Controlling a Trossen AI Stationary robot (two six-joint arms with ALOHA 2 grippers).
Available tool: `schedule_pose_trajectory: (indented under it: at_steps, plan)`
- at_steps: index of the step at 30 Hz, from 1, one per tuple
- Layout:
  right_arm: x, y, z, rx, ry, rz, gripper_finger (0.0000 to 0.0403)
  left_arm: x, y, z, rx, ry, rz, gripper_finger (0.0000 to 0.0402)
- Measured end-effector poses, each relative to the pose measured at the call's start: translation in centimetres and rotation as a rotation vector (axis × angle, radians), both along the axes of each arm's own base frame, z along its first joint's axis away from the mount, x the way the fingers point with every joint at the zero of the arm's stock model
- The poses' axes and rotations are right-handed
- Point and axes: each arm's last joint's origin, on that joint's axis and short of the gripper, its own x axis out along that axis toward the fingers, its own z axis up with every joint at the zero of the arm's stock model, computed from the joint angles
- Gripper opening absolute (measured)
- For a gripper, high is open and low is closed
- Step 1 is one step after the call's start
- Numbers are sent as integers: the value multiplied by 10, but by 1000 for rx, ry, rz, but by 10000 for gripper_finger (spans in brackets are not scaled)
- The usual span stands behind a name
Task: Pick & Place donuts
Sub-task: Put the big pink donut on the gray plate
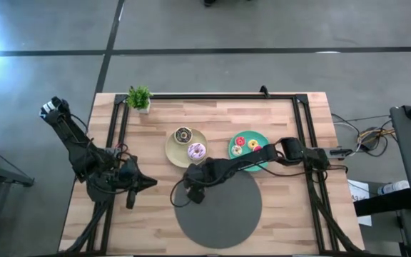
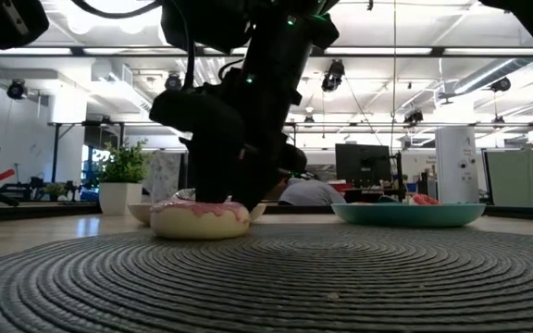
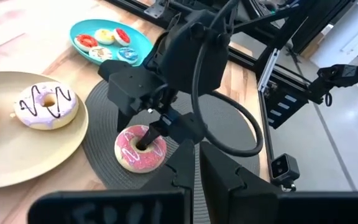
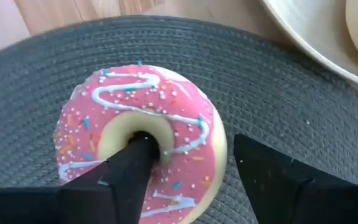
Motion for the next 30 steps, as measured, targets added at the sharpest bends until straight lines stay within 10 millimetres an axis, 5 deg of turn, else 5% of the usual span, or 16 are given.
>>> schedule_pose_trajectory:
  at_steps: [5, 16, 20, 26, 30]
  plan:
    - [3, -1, 6, -9, -11, 26, 172, 0, 0, -5, -18, 11, 12, 0]
    - [26, -16, 53, -83, -166, 59, 24, -2, 3, 8, -10, -34, 19, 0]
    - [34, -43, 69, -114, -220, 1, 15, -5, 5, 17, -13, -59, 3, 0]
    - [45, -102, 58, -82, -251, -123, 33, -9, 7, 36, 25, -116, 8, 0]
    - [52, -119, 42, -13, -249, -127, 36, -9, 9, 44, 50, -136, 18, 0]
